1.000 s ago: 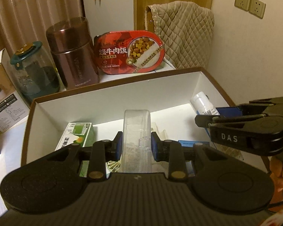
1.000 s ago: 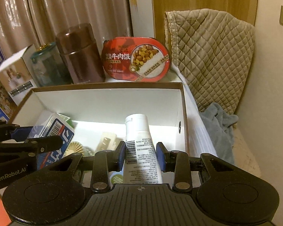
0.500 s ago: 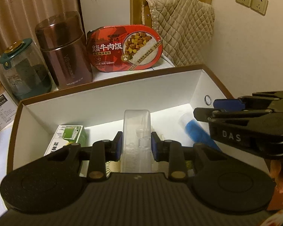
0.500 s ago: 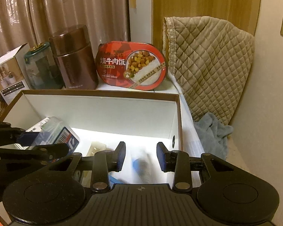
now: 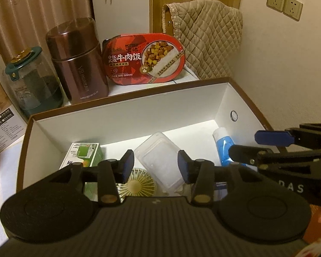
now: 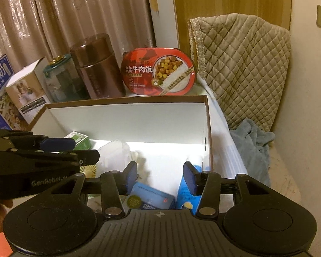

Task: Organize rigid objects
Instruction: 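Open the right tool to drop the tube while the left tool releases the case, then withdraw both tools from the brown box back toward the mat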

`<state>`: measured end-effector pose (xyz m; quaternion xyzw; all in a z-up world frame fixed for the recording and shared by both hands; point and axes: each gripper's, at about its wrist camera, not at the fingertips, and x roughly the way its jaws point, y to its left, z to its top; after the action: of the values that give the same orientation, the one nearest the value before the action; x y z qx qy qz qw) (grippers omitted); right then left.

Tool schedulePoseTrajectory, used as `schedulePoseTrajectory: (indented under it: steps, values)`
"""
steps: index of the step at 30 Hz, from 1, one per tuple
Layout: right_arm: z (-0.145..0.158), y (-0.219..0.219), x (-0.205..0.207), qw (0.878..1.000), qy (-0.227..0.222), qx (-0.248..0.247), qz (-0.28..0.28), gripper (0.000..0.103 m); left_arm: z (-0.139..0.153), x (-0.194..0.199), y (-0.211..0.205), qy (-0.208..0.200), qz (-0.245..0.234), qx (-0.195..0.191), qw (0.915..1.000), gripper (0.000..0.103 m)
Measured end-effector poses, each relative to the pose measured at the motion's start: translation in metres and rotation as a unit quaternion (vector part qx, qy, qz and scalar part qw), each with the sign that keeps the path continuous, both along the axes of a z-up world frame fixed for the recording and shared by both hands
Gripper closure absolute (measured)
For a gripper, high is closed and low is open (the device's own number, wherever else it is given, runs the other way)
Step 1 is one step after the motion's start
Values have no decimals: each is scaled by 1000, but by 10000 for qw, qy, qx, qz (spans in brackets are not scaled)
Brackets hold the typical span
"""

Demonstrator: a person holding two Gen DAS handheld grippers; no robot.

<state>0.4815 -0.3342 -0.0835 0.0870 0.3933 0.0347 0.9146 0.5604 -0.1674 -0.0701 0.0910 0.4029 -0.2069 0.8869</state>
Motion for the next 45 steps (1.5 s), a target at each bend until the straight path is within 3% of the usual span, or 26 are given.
schedulePoseTrajectory:
  steps: [7, 29, 45]
  values:
    - [13, 4, -20, 9999, -77, 112, -18, 56, 15, -13, 19, -84, 136, -90, 9998, 52]
    - [49, 39, -102, 9980, -396, 351, 333, 54, 55, -114, 87, -330, 467, -432, 9974, 52]
    - [27, 77, -166, 9949, -65, 589, 818, 54, 34, -194, 143, 13, 906, -550, 9944, 52]
